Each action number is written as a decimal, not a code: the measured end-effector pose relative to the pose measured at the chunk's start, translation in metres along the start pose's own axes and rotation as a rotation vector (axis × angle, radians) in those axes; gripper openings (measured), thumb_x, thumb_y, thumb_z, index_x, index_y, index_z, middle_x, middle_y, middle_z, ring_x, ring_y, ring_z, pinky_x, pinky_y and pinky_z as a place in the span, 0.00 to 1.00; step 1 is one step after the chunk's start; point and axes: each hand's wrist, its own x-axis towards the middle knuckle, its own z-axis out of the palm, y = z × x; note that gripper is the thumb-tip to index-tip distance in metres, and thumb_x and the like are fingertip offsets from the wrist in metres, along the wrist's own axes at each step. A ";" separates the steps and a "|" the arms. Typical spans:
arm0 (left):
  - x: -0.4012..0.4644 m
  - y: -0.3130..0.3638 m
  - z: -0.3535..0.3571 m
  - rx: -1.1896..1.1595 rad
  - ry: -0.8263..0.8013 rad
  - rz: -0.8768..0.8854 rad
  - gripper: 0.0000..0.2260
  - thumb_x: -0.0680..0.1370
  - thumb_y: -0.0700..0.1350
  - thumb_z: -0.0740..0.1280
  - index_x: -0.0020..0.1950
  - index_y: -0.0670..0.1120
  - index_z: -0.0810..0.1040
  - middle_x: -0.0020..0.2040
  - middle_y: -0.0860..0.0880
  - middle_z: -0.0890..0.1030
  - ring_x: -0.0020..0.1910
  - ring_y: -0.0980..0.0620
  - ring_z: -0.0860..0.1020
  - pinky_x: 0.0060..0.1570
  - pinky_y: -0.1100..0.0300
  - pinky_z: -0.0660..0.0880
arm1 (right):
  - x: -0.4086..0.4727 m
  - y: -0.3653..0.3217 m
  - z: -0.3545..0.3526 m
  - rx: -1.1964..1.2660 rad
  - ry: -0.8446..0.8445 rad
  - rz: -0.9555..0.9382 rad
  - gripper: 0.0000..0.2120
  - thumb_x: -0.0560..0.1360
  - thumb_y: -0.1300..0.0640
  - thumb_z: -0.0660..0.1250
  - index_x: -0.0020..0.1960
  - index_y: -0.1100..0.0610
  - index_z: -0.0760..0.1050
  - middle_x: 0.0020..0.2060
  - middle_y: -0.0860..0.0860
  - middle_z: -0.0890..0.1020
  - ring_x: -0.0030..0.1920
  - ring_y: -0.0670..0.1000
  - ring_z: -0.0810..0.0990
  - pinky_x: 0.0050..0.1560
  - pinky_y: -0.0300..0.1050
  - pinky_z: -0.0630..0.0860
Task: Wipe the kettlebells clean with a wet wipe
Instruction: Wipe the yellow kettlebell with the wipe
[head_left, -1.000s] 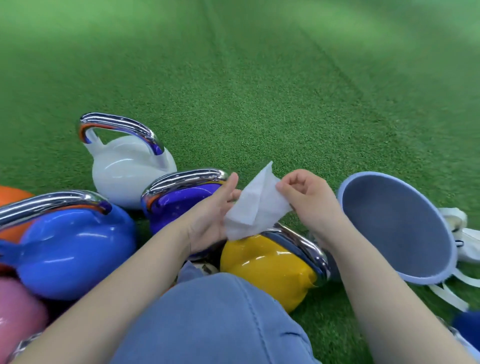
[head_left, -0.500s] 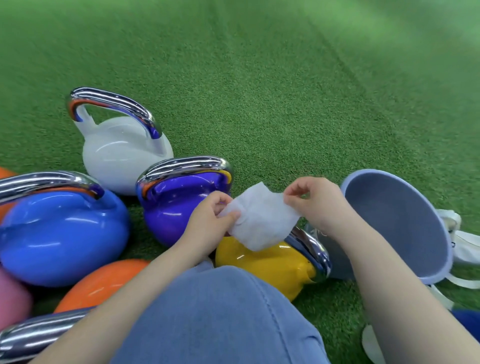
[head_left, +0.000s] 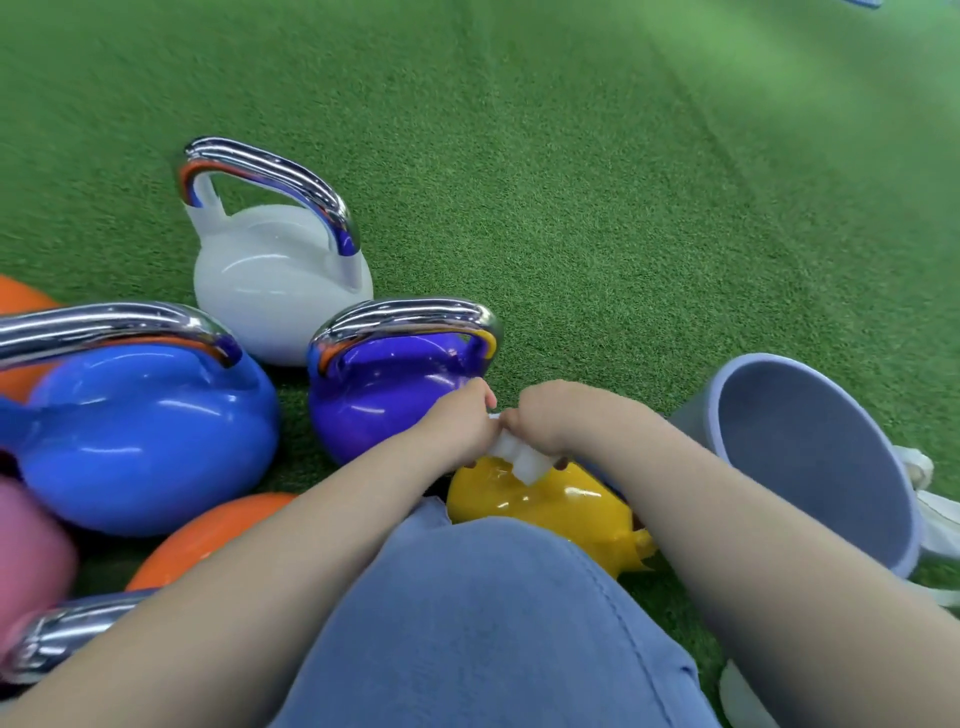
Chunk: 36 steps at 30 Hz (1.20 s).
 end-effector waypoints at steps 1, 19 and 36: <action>0.000 -0.004 -0.001 0.046 -0.022 -0.008 0.09 0.78 0.44 0.62 0.57 0.44 0.69 0.52 0.39 0.76 0.49 0.41 0.77 0.46 0.52 0.75 | 0.002 -0.002 -0.007 -0.027 -0.066 -0.020 0.14 0.79 0.54 0.57 0.56 0.63 0.74 0.42 0.55 0.78 0.40 0.55 0.74 0.40 0.41 0.72; 0.002 -0.040 -0.022 0.483 -0.553 0.049 0.22 0.78 0.43 0.63 0.71 0.50 0.66 0.67 0.47 0.72 0.64 0.46 0.70 0.65 0.54 0.66 | 0.052 -0.035 -0.009 -0.417 -0.355 -0.037 0.16 0.80 0.53 0.56 0.62 0.61 0.71 0.50 0.55 0.77 0.50 0.56 0.76 0.47 0.42 0.72; -0.002 -0.037 -0.020 0.538 -0.569 0.054 0.28 0.78 0.43 0.64 0.75 0.52 0.57 0.72 0.47 0.65 0.68 0.45 0.67 0.67 0.53 0.64 | 0.046 -0.037 -0.003 -0.677 -0.217 -0.116 0.17 0.78 0.55 0.61 0.66 0.58 0.70 0.62 0.54 0.75 0.56 0.56 0.74 0.51 0.46 0.69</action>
